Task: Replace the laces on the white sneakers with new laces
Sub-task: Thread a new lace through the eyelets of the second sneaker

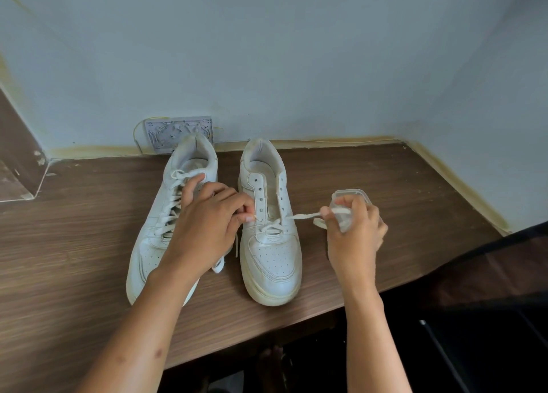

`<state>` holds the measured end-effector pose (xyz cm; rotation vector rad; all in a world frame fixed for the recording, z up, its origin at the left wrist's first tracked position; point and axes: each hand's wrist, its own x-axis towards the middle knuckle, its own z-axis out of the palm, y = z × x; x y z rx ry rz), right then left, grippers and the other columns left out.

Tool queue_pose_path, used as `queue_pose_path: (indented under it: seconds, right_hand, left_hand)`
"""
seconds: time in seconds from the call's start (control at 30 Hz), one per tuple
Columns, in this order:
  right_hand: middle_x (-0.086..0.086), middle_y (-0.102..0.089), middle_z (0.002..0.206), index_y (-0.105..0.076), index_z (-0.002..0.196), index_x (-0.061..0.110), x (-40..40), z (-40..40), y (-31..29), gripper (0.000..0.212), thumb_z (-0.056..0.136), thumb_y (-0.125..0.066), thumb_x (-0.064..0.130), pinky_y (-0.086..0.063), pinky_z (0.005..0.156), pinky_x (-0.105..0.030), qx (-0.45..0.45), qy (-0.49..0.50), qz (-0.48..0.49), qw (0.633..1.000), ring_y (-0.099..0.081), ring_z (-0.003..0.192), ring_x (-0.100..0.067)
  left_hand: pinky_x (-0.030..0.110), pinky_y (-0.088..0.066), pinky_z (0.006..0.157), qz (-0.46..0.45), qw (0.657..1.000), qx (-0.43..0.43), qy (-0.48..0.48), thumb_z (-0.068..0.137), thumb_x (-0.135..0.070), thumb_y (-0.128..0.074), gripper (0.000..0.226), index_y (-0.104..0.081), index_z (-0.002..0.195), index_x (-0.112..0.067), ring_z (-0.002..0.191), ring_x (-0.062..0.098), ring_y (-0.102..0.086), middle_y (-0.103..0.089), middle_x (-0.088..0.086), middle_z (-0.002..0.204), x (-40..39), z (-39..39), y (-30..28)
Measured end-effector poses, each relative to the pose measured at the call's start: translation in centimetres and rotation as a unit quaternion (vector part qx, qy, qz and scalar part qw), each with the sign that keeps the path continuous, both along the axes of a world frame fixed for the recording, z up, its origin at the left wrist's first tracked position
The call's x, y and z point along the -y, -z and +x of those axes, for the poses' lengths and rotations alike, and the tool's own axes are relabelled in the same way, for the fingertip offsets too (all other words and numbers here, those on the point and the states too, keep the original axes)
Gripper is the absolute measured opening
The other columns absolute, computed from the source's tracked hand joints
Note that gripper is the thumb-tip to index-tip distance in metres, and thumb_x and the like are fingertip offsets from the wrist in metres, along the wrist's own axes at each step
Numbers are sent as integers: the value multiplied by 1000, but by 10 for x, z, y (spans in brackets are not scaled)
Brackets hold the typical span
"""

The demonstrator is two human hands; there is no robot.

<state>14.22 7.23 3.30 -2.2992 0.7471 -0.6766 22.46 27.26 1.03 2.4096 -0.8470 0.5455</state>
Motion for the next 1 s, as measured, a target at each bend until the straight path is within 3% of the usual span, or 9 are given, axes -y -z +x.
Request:
queue_pose_path:
  seconds: [0.1,0.23,0.5,0.63,0.73,0.83,0.87,0.93,1.0]
  right_hand:
    - [7,-42,121,-61,116,32,-2,1,0,28,89,-67,39,-22,98,-33,-16,-67,5,998,-27,113,-15]
    - [9,-46,125,-66,101,40,-10,5,6,15,87,-67,46,-18,100,-32,-62,-160,-26,985,-24,115,-12]
    - [11,-49,122,-72,90,35,-15,3,8,6,88,-69,39,-13,98,-31,-47,-109,-38,992,-18,110,-6]
    - [13,-46,118,-69,91,32,-15,2,3,9,87,-70,40,-17,100,-30,-45,-114,2,992,-22,107,-8]
    - [16,-46,112,-68,96,33,-15,3,2,12,87,-70,41,-26,102,-33,-15,-111,12,994,-28,106,-10]
    - [18,-48,112,-67,95,37,-17,2,-4,11,86,-70,43,-29,92,-11,11,-137,48,989,-32,105,-9]
    - [16,-50,114,-68,92,38,-18,2,-7,9,85,-70,43,-26,87,-4,16,-147,60,987,-35,109,-10]
    - [15,-53,116,-69,85,39,-20,2,-12,6,85,-69,44,-22,86,0,33,-168,90,981,-39,114,-10]
    - [19,-55,115,-72,80,37,-22,1,-17,15,85,-66,50,-28,101,-18,57,-212,132,967,-42,120,-10]
  left_hand:
    - [42,-12,115,-5,1000,-6,4,84,-26,-74,14,-62,83,-33,96,13,-58,-57,-21,72,0,1,0]
    - [44,-12,115,-2,1000,-17,9,84,-23,-74,18,-60,83,-33,92,11,-58,-55,-21,71,1,0,-1]
    - [43,-11,115,14,1000,-26,-2,83,-22,-75,19,-59,81,-32,91,12,-58,-55,-23,69,1,-3,-4]
    - [37,4,118,56,985,-160,-26,90,-43,-64,6,-60,93,-39,106,5,-52,-61,-23,71,-4,-9,-27]
    - [38,12,117,100,964,-245,9,90,-54,-57,18,-63,82,-39,97,-4,-54,-66,-20,73,-10,-15,-38]
    - [44,16,117,35,950,-302,67,85,-64,-52,29,-70,77,-42,90,-10,-57,-65,-31,84,-14,-21,-45]
    - [49,12,118,-16,945,-314,86,82,-68,-52,31,-72,79,-44,95,-11,-58,-63,-32,93,-16,-21,-49]
    - [50,-15,118,-131,923,-342,117,83,-68,-59,30,-76,84,-44,104,-6,-57,-61,-23,102,-18,-23,-57]
    - [27,-41,102,-246,875,-386,159,85,-49,-67,20,-80,85,-33,104,-3,-58,-58,-17,101,-19,-27,-65]
